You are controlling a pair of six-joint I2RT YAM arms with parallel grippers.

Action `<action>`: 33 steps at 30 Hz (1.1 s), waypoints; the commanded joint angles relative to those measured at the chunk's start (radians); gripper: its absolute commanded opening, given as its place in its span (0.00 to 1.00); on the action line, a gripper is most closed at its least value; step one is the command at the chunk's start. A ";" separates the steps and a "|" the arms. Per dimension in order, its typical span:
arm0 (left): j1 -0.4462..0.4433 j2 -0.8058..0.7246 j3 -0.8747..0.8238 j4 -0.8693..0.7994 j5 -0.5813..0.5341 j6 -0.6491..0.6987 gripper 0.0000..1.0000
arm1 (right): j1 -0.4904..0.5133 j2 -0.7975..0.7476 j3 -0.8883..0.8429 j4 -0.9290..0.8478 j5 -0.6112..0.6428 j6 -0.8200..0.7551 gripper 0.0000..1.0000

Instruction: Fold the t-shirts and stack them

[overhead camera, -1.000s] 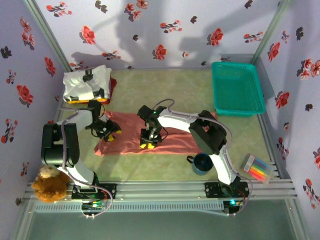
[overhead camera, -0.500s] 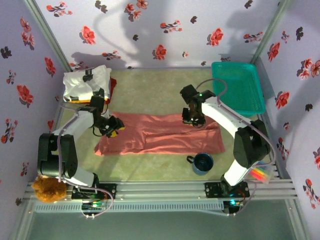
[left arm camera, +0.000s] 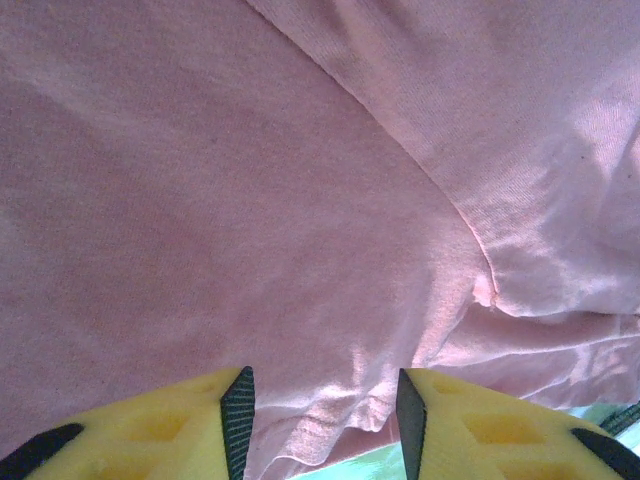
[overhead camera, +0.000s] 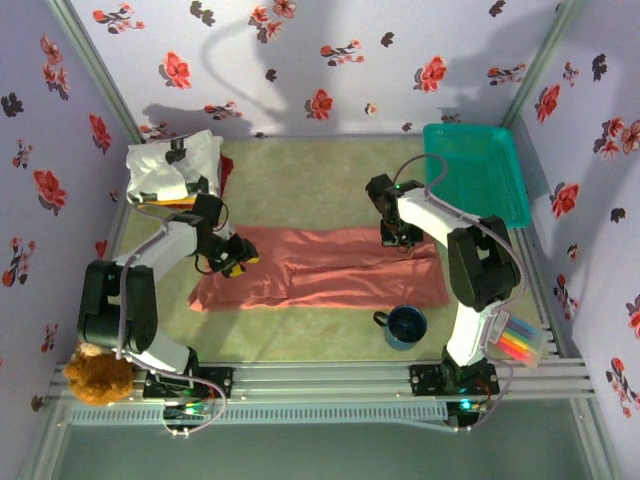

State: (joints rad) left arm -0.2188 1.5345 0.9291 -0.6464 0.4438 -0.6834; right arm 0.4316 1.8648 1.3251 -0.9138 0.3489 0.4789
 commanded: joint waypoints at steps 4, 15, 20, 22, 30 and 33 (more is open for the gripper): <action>-0.015 0.018 -0.009 0.004 -0.014 -0.017 0.44 | -0.019 0.027 -0.036 -0.031 0.102 0.012 0.00; -0.031 0.027 -0.003 0.004 -0.014 -0.020 0.44 | -0.038 -0.009 -0.163 -0.081 0.106 0.086 0.00; -0.034 0.016 -0.001 -0.011 -0.027 -0.022 0.44 | -0.023 -0.101 -0.105 -0.122 0.060 0.060 0.00; -0.034 0.019 -0.001 -0.020 -0.046 -0.023 0.44 | -0.013 -0.128 -0.069 -0.145 0.017 0.049 0.00; -0.036 0.131 0.075 -0.030 -0.137 -0.007 0.05 | 0.050 -0.083 -0.002 -0.073 -0.314 0.057 0.00; -0.037 0.206 0.122 -0.053 -0.163 0.022 0.00 | 0.058 -0.043 -0.007 -0.012 -0.400 0.086 0.00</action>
State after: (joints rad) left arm -0.2470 1.6878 0.9985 -0.6640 0.3363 -0.6910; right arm 0.4831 1.7748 1.3098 -0.9730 0.0879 0.5331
